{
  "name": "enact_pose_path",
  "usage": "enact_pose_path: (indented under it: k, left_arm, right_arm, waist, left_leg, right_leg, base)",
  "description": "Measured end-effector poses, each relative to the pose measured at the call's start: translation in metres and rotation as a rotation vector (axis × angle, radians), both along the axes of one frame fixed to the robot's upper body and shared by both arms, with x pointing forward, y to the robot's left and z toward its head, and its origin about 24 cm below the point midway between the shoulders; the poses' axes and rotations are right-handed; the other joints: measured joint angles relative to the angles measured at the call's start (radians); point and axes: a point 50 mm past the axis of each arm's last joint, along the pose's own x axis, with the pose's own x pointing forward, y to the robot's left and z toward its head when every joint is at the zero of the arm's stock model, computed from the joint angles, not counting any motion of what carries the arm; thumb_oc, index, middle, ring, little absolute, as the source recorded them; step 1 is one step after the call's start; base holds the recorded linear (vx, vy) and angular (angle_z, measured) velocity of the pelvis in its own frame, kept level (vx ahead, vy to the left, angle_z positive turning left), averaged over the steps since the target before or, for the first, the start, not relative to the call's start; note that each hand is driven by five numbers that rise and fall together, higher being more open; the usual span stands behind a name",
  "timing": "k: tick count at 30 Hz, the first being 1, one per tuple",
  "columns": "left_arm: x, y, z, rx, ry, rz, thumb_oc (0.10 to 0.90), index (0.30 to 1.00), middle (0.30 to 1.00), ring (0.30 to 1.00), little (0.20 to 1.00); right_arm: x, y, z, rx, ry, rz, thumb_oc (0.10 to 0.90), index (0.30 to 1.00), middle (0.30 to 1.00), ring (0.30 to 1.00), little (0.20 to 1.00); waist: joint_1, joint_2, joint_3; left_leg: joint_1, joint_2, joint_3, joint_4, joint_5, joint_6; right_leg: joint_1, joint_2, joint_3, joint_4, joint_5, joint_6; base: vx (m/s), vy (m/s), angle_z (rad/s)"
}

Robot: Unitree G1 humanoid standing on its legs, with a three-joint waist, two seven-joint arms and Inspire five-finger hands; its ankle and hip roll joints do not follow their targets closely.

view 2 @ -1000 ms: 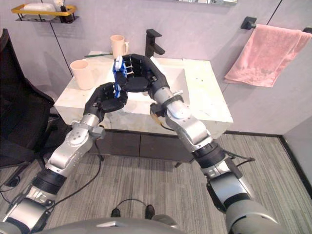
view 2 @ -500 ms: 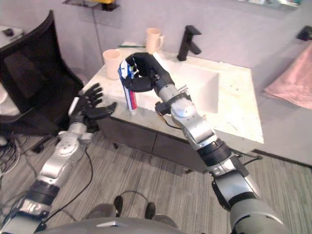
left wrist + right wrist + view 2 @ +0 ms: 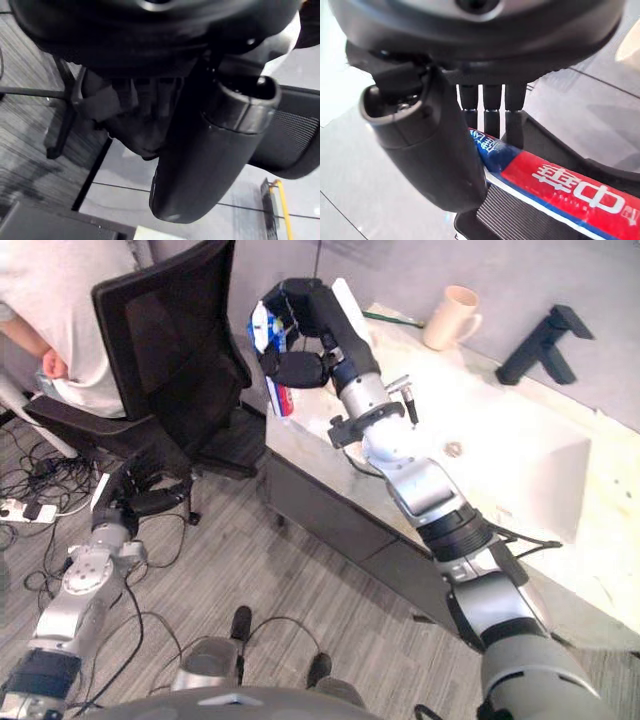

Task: Organize the bathroom.

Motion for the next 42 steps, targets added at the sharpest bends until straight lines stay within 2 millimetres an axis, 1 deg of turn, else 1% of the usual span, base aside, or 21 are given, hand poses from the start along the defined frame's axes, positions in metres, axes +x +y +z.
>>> enact_pose_path:
  k: [1, 2, 4, 7, 8, 9, 10, 11, 13, 14, 16, 18, 19, 20, 21, 22, 23, 27, 29, 36, 42]
  left_arm:
    - [0.001, 0.000, 0.001, 0.004, -0.003, -0.003, 0.800, 0.900, 0.900, 0.900, 0.900]
    - [0.002, 0.000, 0.004, 0.015, -0.008, -0.017, 0.800, 0.900, 0.900, 0.900, 0.900]
    - [0.003, 0.000, 0.005, 0.041, -0.003, -0.045, 0.800, 0.900, 0.900, 0.900, 0.900]
    - [0.003, -0.004, 0.004, 0.059, 0.010, -0.095, 0.800, 0.900, 0.900, 0.900, 0.900]
    - [0.003, -0.007, 0.003, 0.068, 0.021, -0.120, 0.800, 0.900, 0.900, 0.900, 0.900]
    - [0.003, -0.008, 0.002, 0.069, 0.023, -0.131, 0.800, 0.900, 0.900, 0.900, 0.900]
    - [0.003, -0.010, 0.002, 0.076, 0.027, -0.144, 0.800, 0.900, 0.900, 0.900, 0.900]
    - [0.004, -0.011, 0.002, 0.079, 0.025, -0.148, 0.800, 0.900, 0.900, 0.900, 0.900]
    - [0.005, -0.013, 0.002, 0.080, 0.027, -0.153, 0.800, 0.900, 0.900, 0.900, 0.900]
    - [0.004, -0.014, 0.000, 0.084, 0.034, -0.152, 0.800, 0.900, 0.900, 0.900, 0.900]
    - [0.003, -0.018, -0.003, 0.083, 0.044, -0.163, 0.800, 0.900, 0.900, 0.900, 0.900]
    - [0.002, -0.022, -0.006, 0.082, 0.051, -0.172, 0.800, 0.900, 0.900, 0.900, 0.900]
    - [0.001, -0.023, -0.007, 0.084, 0.058, -0.178, 0.800, 0.900, 0.900, 0.900, 0.900]
    - [0.000, -0.023, -0.008, 0.084, 0.061, -0.180, 0.800, 0.900, 0.900, 0.900, 0.900]
    - [-0.001, -0.024, -0.009, 0.080, 0.063, -0.181, 0.800, 0.900, 0.900, 0.900, 0.900]
    - [-0.003, -0.028, -0.013, 0.067, 0.067, -0.190, 0.800, 0.900, 0.900, 0.900, 0.900]
    - [-0.003, -0.031, -0.013, 0.064, 0.061, -0.204, 0.800, 0.900, 0.900, 0.900, 0.900]
    - [-0.003, -0.032, -0.012, 0.059, 0.050, -0.207, 0.800, 0.900, 0.900, 0.900, 0.900]
    - [-0.003, -0.032, -0.011, 0.050, 0.048, -0.207, 0.800, 0.900, 0.900, 0.900, 0.900]
    - [-0.003, -0.034, -0.013, 0.027, 0.053, -0.205, 0.800, 0.900, 0.900, 0.900, 0.900]
    - [-0.008, -0.038, -0.018, 0.024, 0.074, -0.217, 0.800, 0.900, 0.900, 0.900, 0.900]
  right_arm:
    - [0.000, -0.001, 0.001, 0.006, -0.020, -0.014, 0.400, 0.300, 0.300, 0.300, 0.300]
    - [-0.001, -0.001, 0.004, 0.007, -0.058, -0.029, 0.400, 0.300, 0.300, 0.300, 0.300]
    - [-0.003, -0.003, 0.007, 0.036, -0.093, -0.036, 0.400, 0.300, 0.300, 0.300, 0.300]
    - [-0.004, -0.009, 0.010, 0.032, -0.131, -0.068, 0.400, 0.300, 0.300, 0.300, 0.300]
    - [-0.004, -0.012, 0.010, 0.041, -0.132, -0.078, 0.400, 0.300, 0.300, 0.300, 0.300]
    - [-0.004, -0.012, 0.012, 0.044, -0.139, -0.081, 0.400, 0.300, 0.300, 0.300, 0.300]
    - [-0.005, -0.012, 0.016, 0.054, -0.156, -0.081, 0.400, 0.300, 0.300, 0.300, 0.300]
    - [-0.006, -0.013, 0.018, 0.065, -0.172, -0.084, 0.400, 0.300, 0.300, 0.300, 0.300]
    - [-0.007, -0.014, 0.023, 0.093, -0.202, -0.095, 0.400, 0.300, 0.300, 0.300, 0.300]
    - [-0.007, -0.015, 0.022, 0.098, -0.203, -0.101, 0.400, 0.300, 0.300, 0.300, 0.300]
    - [-0.007, -0.018, 0.023, 0.121, -0.213, -0.128, 0.400, 0.300, 0.300, 0.300, 0.300]
    - [-0.007, -0.021, 0.023, 0.153, -0.231, -0.163, 0.400, 0.300, 0.300, 0.300, 0.300]
    - [-0.006, -0.023, 0.023, 0.152, -0.249, -0.197, 0.400, 0.300, 0.300, 0.300, 0.300]
    - [-0.005, -0.025, 0.022, 0.158, -0.254, -0.220, 0.400, 0.300, 0.300, 0.300, 0.300]
    - [-0.004, -0.028, 0.022, 0.164, -0.254, -0.235, 0.400, 0.300, 0.300, 0.300, 0.300]
    - [-0.002, -0.032, 0.020, 0.170, -0.252, -0.258, 0.400, 0.300, 0.300, 0.300, 0.300]
    - [-0.002, -0.036, 0.021, 0.173, -0.262, -0.284, 0.400, 0.300, 0.300, 0.300, 0.300]
    - [-0.002, -0.039, 0.023, 0.181, -0.273, -0.302, 0.400, 0.300, 0.300, 0.300, 0.300]
    - [-0.002, -0.039, 0.023, 0.182, -0.274, -0.302, 0.400, 0.300, 0.300, 0.300, 0.300]
    - [-0.001, -0.036, 0.022, 0.187, -0.266, -0.295, 0.400, 0.300, 0.300, 0.300, 0.300]
    - [-0.001, -0.025, 0.015, 0.162, -0.232, -0.242, 0.400, 0.300, 0.300, 0.300, 0.300]
  waist:
    - [0.002, -0.002, 0.001]
    - [0.002, -0.003, 0.002]
    - [-0.013, 0.002, 0.003]
    - [-0.042, 0.014, 0.012]
    - [-0.068, 0.014, 0.013]
    - [-0.076, 0.015, 0.013]
    - [-0.091, 0.015, 0.013]
    - [-0.099, 0.013, 0.011]
    - [-0.115, 0.013, 0.011]
    - [-0.126, 0.012, 0.011]
    - [-0.152, 0.004, 0.006]
    - [-0.159, -0.004, 0.001]
    - [-0.165, -0.013, -0.004]
    - [-0.168, -0.032, -0.016]
    - [-0.168, -0.037, -0.020]
    - [-0.165, -0.020, -0.030]
    - [-0.159, -0.012, -0.036]
    - [-0.154, -0.006, -0.039]
    - [-0.154, -0.006, -0.040]
    - [-0.139, 0.001, -0.050]
    - [-0.140, 0.004, -0.096]
  left_leg:
    - [0.016, -0.013, -0.003, 0.000, -0.006, 0.009]
    - [0.028, -0.021, -0.007, -0.001, -0.016, 0.024]
    - [0.036, -0.019, -0.014, -0.001, -0.019, 0.034]
    - [0.066, -0.010, -0.020, 0.000, -0.038, 0.068]
    - [0.082, -0.014, -0.022, -0.001, -0.041, 0.073]
    - [0.095, -0.017, -0.024, -0.007, -0.057, 0.080]
    - [0.105, -0.021, -0.023, -0.016, -0.048, 0.077]
    - [0.106, -0.022, -0.019, -0.023, -0.053, 0.075]
    - [0.112, -0.027, -0.008, -0.042, -0.041, 0.079]
    - [0.112, -0.029, 0.003, -0.042, -0.044, 0.078]
    - [0.123, -0.045, 0.009, -0.042, -0.051, 0.078]
    - [0.142, -0.058, 0.010, -0.042, -0.075, 0.074]
    - [0.158, -0.063, -0.002, -0.042, -0.085, 0.063]
    - [0.172, -0.073, -0.016, -0.042, -0.091, 0.054]
    - [0.182, -0.070, -0.027, -0.042, -0.099, 0.042]
    - [0.187, -0.044, -0.037, -0.042, -0.107, 0.030]
    - [0.187, -0.025, -0.041, -0.042, -0.114, 0.020]
    - [0.187, 0.026, -0.042, -0.042, -0.128, 0.000]
    - [0.188, 0.041, -0.042, -0.043, -0.130, -0.005]
    - [0.186, 0.046, -0.046, -0.043, -0.129, -0.011]
    - [0.183, 0.041, -0.045, -0.043, -0.129, -0.011]
  right_leg:
    - [0.017, -0.015, -0.002, 0.001, -0.003, 0.010]
    - [0.011, -0.027, 0.002, 0.045, -0.012, 0.049]
    - [-0.041, -0.040, 0.007, 0.178, -0.044, 0.095]
    - [-0.137, -0.050, 0.048, 0.411, -0.051, 0.109]
    - [-0.167, -0.062, 0.065, 0.496, -0.057, 0.107]
    - [-0.180, -0.062, 0.072, 0.513, -0.066, 0.100]
    - [-0.190, -0.060, 0.080, 0.499, -0.075, 0.089]
    - [-0.200, -0.054, 0.077, 0.464, -0.078, 0.092]
    - [-0.225, -0.030, 0.062, 0.296, -0.072, 0.100]
    - [-0.240, -0.014, 0.054, 0.206, -0.050, 0.119]
    - [-0.248, -0.012, 0.047, 0.061, 0.041, 0.126]
    - [-0.249, -0.022, 0.018, -0.003, 0.106, 0.127]
    - [-0.236, -0.022, 0.020, -0.003, 0.141, 0.122]
    - [-0.217, -0.020, 0.030, -0.001, 0.189, 0.104]
    - [-0.208, -0.016, 0.037, 0.003, 0.238, 0.073]
    - [-0.197, 0.008, 0.027, 0.002, 0.233, 0.065]
    - [-0.196, 0.026, 0.022, 0.003, 0.225, 0.049]
    - [-0.194, 0.081, 0.018, 0.003, 0.200, 0.015]
    - [-0.192, 0.093, 0.015, 0.003, 0.192, 0.004]
    - [-0.192, 0.100, 0.014, 0.002, 0.186, -0.004]
    - [-0.197, 0.100, 0.018, 0.002, 0.186, -0.004]
  base:
    - [0.23, 0.244, 0.08]
    - [0.23, 0.257, 0.14]
    - [0.19, 0.225, 0.11]
    - [0.21, 0.155, 0.04]
    - [0.15, 0.016, 0.12]
    - [0.21, -0.021, 0.10]
    - [0.11, -0.043, -0.04]
    - [0.17, -0.092, -0.08]
    - [0.19, -0.102, -0.24]
    - [0.19, -0.103, -0.21]
    - [0.17, -0.121, -0.04]
    - [0.17, -0.131, -0.01]
    - [0.21, -0.172, 0.16]
    - [0.16, -0.133, 0.28]
    - [0.15, -0.125, 0.26]
    - [0.13, -0.084, 0.16]
    - [0.13, -0.077, 0.05]
    - [0.20, -0.106, -0.04]
    - [0.12, -0.069, -0.01]
    - [0.07, -0.024, 0.01]
    - [0.04, -0.004, 0.00]
